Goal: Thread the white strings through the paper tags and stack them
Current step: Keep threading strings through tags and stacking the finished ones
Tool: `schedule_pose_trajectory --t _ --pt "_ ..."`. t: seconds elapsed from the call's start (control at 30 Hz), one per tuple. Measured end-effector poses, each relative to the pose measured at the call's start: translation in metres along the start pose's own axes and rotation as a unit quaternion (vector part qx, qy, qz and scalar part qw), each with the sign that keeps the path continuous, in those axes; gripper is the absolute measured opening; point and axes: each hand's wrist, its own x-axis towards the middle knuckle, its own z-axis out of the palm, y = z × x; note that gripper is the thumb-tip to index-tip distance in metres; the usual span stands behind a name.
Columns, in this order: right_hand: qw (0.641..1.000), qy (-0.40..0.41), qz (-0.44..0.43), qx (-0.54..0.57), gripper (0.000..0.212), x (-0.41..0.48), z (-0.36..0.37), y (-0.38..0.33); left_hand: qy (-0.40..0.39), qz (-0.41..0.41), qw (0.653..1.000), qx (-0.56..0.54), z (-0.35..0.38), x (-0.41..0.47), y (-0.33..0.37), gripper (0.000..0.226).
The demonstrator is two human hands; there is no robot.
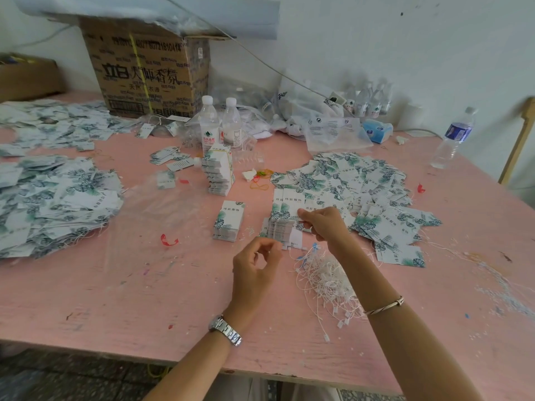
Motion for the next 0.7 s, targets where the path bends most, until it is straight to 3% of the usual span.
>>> schedule_pose_trajectory --t 0.13,0.27,0.37,0.53,0.7 --pt "0.999 -0.023 0.014 -0.021 0.037 0.0 -0.003 -0.002 0.048 0.02 0.997 0.05 -0.015 0.013 -0.002 0.009" --pt "0.997 -0.039 -0.003 -0.06 0.036 -0.001 -0.006 -0.006 0.111 0.009 0.979 0.17 -0.038 0.041 -0.006 0.004" --pt "0.994 -0.041 -0.033 -0.091 0.042 -0.002 -0.008 -0.007 0.125 -0.047 0.944 0.3 -0.057 0.066 -0.014 0.021" --pt "0.984 -0.044 -0.061 -0.158 0.047 0.001 -0.01 -0.01 0.061 -0.184 0.915 0.355 -0.079 0.097 -0.027 0.051" --pt "0.988 -0.045 -0.082 -0.123 0.038 -0.001 -0.012 -0.012 0.018 -0.216 0.918 0.332 -0.084 0.102 -0.034 0.045"
